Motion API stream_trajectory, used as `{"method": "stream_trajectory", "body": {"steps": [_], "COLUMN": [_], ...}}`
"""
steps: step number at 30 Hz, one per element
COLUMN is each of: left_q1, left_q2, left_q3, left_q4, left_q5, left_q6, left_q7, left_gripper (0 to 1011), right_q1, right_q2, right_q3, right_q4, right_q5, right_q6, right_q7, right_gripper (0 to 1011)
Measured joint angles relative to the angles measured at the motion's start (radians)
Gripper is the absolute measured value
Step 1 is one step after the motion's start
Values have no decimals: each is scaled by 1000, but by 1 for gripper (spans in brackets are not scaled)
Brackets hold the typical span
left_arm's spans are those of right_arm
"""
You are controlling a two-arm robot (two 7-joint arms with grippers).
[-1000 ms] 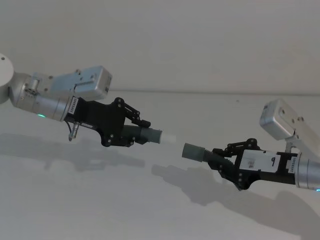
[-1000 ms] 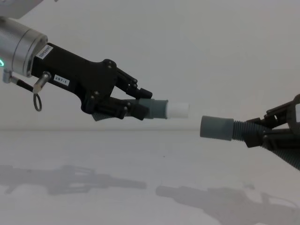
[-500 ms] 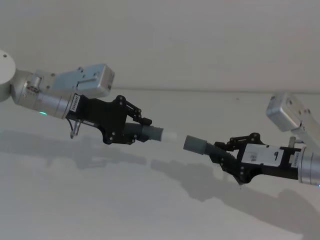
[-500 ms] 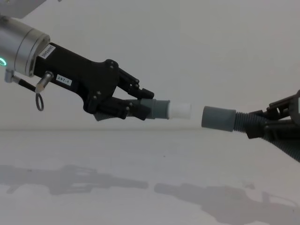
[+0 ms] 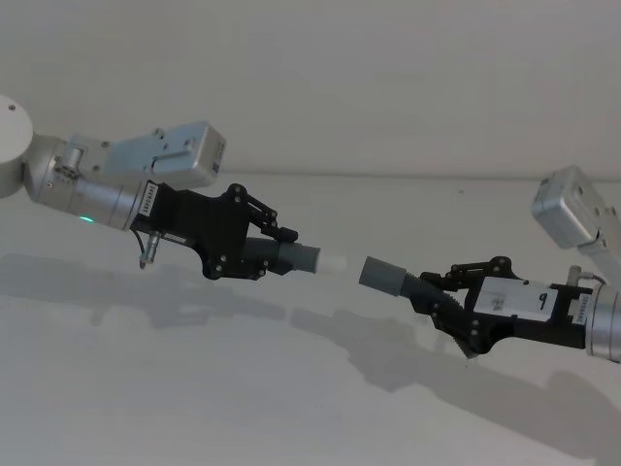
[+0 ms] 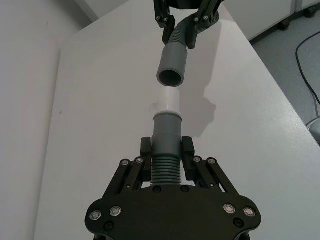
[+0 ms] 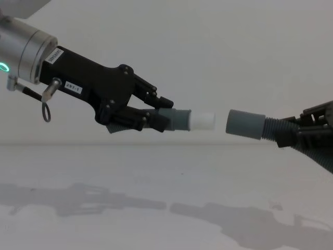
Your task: Use both hands to pick up one end of the pipe from the table, align the ends, and insert them.
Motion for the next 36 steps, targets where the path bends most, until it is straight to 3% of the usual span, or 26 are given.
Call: {"method": "stream_trajectory", "body": {"steps": [36], "left_q1": [10], "left_q2": [25], "left_q3": [22], "left_q4": [-44], "left_q5": [-22], "left_q6": [18], "left_q7": [29], "left_gripper": [347], "right_q1": [-1], "right_q2": [16], "right_q3": [-20], "right_q4": [-2], "right_q5": [49], "right_q6": [-1], "right_q7": [-12], "right_gripper": [274]}}
